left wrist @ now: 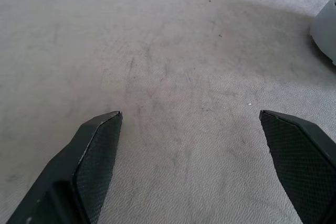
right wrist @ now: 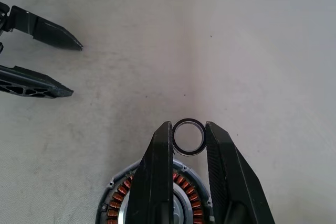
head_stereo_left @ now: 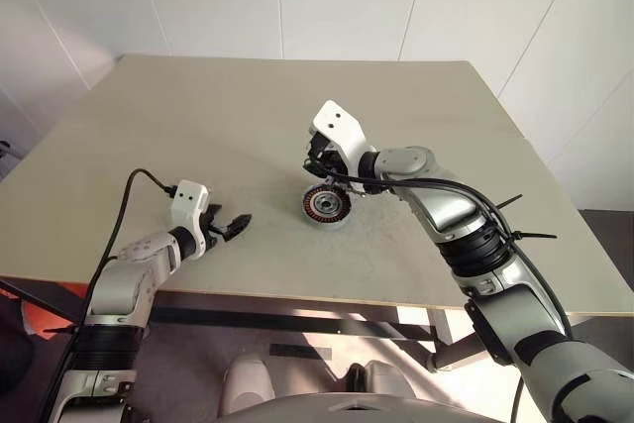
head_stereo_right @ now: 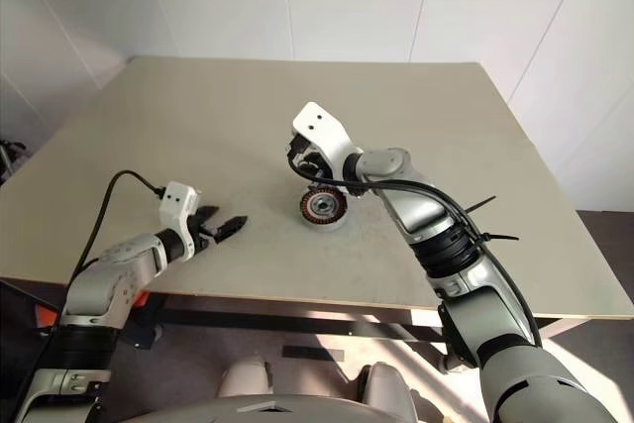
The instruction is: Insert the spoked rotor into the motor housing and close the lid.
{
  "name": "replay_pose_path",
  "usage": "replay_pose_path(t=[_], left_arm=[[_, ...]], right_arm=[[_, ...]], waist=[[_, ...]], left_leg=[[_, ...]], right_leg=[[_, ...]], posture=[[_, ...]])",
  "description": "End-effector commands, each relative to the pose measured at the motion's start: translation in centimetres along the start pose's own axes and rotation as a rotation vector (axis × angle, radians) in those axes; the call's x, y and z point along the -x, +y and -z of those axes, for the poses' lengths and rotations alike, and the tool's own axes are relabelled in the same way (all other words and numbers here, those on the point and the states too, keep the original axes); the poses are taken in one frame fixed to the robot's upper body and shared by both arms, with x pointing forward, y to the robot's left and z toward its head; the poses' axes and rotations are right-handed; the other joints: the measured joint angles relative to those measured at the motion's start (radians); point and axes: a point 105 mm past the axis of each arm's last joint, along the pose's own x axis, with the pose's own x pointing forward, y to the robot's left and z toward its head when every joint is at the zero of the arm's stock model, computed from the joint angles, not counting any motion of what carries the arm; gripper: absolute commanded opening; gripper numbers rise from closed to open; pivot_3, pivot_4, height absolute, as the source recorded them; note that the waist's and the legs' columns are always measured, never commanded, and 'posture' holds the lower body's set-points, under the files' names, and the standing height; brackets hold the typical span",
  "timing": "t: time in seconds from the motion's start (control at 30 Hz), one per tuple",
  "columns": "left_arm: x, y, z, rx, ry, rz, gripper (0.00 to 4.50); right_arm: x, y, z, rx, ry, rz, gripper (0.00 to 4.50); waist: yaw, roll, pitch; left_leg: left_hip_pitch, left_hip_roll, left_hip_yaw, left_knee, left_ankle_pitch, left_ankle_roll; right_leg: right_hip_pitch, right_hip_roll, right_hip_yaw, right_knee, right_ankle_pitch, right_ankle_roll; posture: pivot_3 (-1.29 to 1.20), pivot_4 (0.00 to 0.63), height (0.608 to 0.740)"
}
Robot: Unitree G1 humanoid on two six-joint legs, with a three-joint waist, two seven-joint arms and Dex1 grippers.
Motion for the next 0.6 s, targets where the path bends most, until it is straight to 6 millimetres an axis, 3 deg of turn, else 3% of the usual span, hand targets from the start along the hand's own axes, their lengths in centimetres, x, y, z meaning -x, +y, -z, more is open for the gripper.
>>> replay_pose_path(t=[0.03, 0.23, 0.47, 0.6], left_arm=[[-0.3, -0.4, -1.3, -0.033, -0.039, 0.015, 4.43], [-0.3, -0.5, -1.2, -0.035, -0.038, 0.020, 4.43], [-0.3, -0.8, -0.7, -0.034, -0.030, 0.026, 4.43], [-0.4, -0.9, -0.7, -0.033, -0.032, 0.027, 4.43]], right_arm=[[0.3, -1.3, -0.8, 0.029, -0.026, 0.045, 0.57], [0.2, -2.2, -0.4, 0.034, -0.020, 0.071, 0.57], [2.2, -1.5, -4.5, 0.060, -0.137, 0.038, 0.57], [3.3, -1.1, -4.5, 0.062, -0.136, 0.020, 0.57]], waist=[[0.001, 0.000, 0.000], [0.000, 0.000, 0.000], [0.001, 0.000, 0.000], [0.002, 0.000, 0.000]], left_leg=[[0.000, 0.000, 0.000, 0.000, 0.000, 0.000], [0.000, 0.000, 0.000, 0.000, 0.000, 0.000], [0.000, 0.000, 0.000, 0.000, 0.000, 0.000], [0.000, 0.000, 0.000, 0.000, 0.000, 0.000]], right_leg=[[0.000, 0.000, 0.000, 0.000, 0.000, 0.000], [0.000, 0.000, 0.000, 0.000, 0.000, 0.000], [0.000, 0.000, 0.000, 0.001, 0.000, 0.000], [0.000, 0.000, 0.000, 0.000, 0.000, 0.000]], posture=[[0.00, 0.000, 0.740], [0.00, 0.000, 0.740], [0.00, 0.000, 0.740], [0.00, 0.000, 0.740]])
